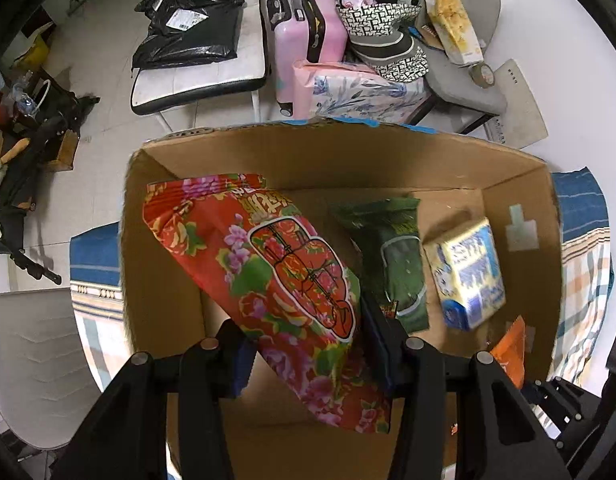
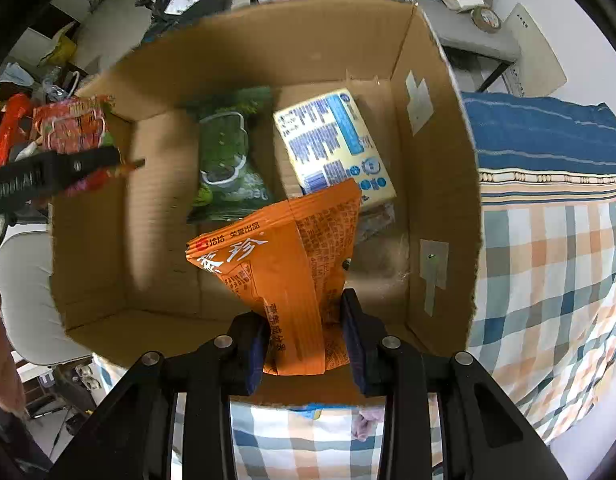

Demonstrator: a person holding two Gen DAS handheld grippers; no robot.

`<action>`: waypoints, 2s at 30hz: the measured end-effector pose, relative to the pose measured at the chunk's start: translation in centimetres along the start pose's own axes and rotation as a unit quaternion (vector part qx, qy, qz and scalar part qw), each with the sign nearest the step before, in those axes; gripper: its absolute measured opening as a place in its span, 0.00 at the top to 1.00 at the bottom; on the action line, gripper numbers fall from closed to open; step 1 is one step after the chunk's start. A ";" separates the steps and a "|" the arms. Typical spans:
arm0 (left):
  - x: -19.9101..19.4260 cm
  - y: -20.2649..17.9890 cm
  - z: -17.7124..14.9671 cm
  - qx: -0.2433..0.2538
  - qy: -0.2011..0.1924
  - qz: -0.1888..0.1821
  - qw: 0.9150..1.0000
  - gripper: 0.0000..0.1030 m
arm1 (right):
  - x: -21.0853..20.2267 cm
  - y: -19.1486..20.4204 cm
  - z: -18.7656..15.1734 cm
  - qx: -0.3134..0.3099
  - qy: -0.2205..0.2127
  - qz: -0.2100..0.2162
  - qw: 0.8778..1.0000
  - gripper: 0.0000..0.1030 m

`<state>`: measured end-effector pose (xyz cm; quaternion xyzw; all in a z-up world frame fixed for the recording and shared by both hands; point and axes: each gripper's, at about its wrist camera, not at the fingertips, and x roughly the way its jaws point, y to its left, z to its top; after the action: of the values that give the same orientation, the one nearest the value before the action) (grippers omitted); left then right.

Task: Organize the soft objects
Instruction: 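Carry both bags into the box and open both grippers, then grasp the blue ice-pop stick with the left gripper while the right grasps the lilac sock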

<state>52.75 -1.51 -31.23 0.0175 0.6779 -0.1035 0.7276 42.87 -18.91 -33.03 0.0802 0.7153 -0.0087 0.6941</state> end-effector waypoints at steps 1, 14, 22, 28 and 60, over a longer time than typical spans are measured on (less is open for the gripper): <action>0.5 0.0 0.2 0.005 0.006 -0.001 1.000 0.56 | 0.6 -0.2 0.1 0.002 0.004 -0.002 1.000 0.65; -0.3 0.4 0.2 -0.009 0.006 0.005 1.000 0.55 | 2.8 0.1 1.2 0.009 0.023 -0.018 1.000 0.40; -3.5 0.6 -3.5 -0.014 -0.035 0.001 0.999 0.12 | 0.8 0.9 0.4 0.007 -0.013 -0.026 1.000 0.07; -6.4 0.6 -7.8 -0.028 -0.067 0.013 0.997 0.12 | -1.3 1.5 -1.5 -0.002 -0.045 -0.038 0.998 0.00; -17.6 -2.8 -21.0 -0.079 -0.191 0.046 0.977 0.12 | -15.6 1.7 -14.2 -0.021 -0.193 -0.017 0.981 0.00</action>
<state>30.61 1.46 -15.13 -0.0292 0.5311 -0.0171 0.8466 29.33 -17.08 -16.87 0.0501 0.5692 -0.0212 0.8204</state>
